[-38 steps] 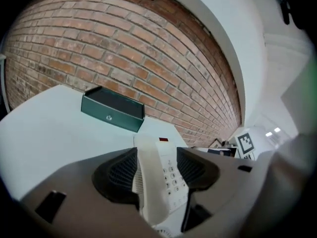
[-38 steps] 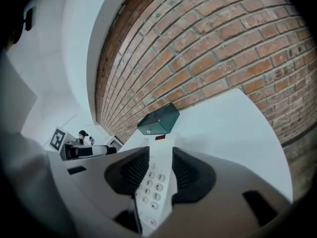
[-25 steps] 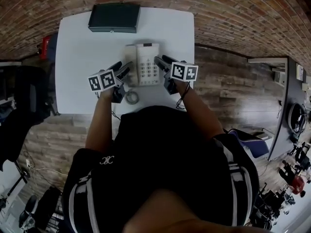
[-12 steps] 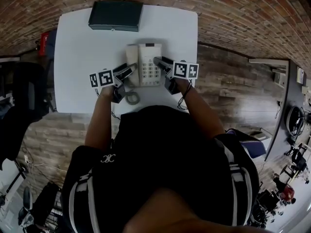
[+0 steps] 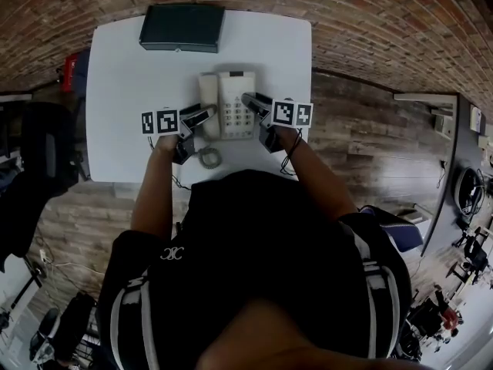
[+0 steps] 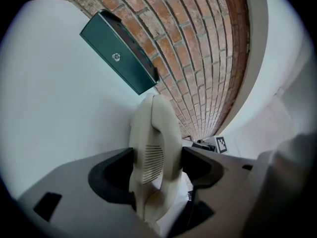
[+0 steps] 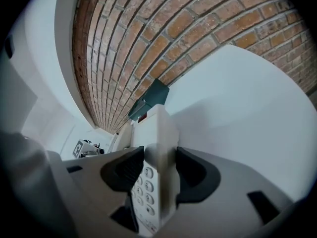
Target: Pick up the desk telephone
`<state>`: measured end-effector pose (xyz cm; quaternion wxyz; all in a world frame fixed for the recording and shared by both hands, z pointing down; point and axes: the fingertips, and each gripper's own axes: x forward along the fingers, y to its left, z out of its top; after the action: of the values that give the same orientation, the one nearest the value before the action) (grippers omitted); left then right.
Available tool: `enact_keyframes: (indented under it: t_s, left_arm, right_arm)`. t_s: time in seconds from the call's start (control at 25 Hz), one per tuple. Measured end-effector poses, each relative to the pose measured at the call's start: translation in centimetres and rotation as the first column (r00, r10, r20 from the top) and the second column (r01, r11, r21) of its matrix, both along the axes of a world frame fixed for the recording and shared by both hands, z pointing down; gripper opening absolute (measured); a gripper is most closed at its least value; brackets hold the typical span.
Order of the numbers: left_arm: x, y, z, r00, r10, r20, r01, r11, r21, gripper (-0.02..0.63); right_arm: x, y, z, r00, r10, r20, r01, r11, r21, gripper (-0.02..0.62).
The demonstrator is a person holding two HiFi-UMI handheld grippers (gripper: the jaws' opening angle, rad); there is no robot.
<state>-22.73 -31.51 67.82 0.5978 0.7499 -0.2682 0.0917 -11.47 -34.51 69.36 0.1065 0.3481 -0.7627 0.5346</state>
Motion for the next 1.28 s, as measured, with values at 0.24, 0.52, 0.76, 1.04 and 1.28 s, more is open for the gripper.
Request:
enact_keyframes:
  t_s: [0.24,0.52,0.76,1.04,1.28]
  left_arm:
    - [0.5,0.7,-1.6,1.0,-0.001,0.012,0.0,0.999,0.041,0.302]
    - [0.7,0.7,-5.0,0.998,-0.056,0.016,0.053,0.989,0.141,0.301]
    - [1.0,-0.1,-8.8,0.997,-0.055,0.046,0.042,0.968,0.246,0.301]
    - [1.4,-0.4,-14.3,0.993,-0.106,0.049,0.079,0.921,0.381,0.299]
    - [2.4,-0.3,-18.9,0.991,-0.125,0.037,0.093,0.877,0.471,0.298]
  right_arm:
    - [0.3,-0.1,-2.2,0.999,-0.011,-0.05,0.015,0.998,0.067,0.19]
    - [0.6,-0.3,-5.7,0.999,-0.024,-0.047,0.031,0.989,0.142,0.186]
    - [0.8,-0.9,-9.7,0.999,-0.025,-0.045,0.035,0.97,0.241,0.184]
    - [1.8,-0.7,-14.6,0.999,0.012,-0.03,-0.002,0.951,0.31,0.184]
    - [2.5,-0.7,-20.0,1.0,0.022,-0.011,-0.015,0.912,0.41,0.184]
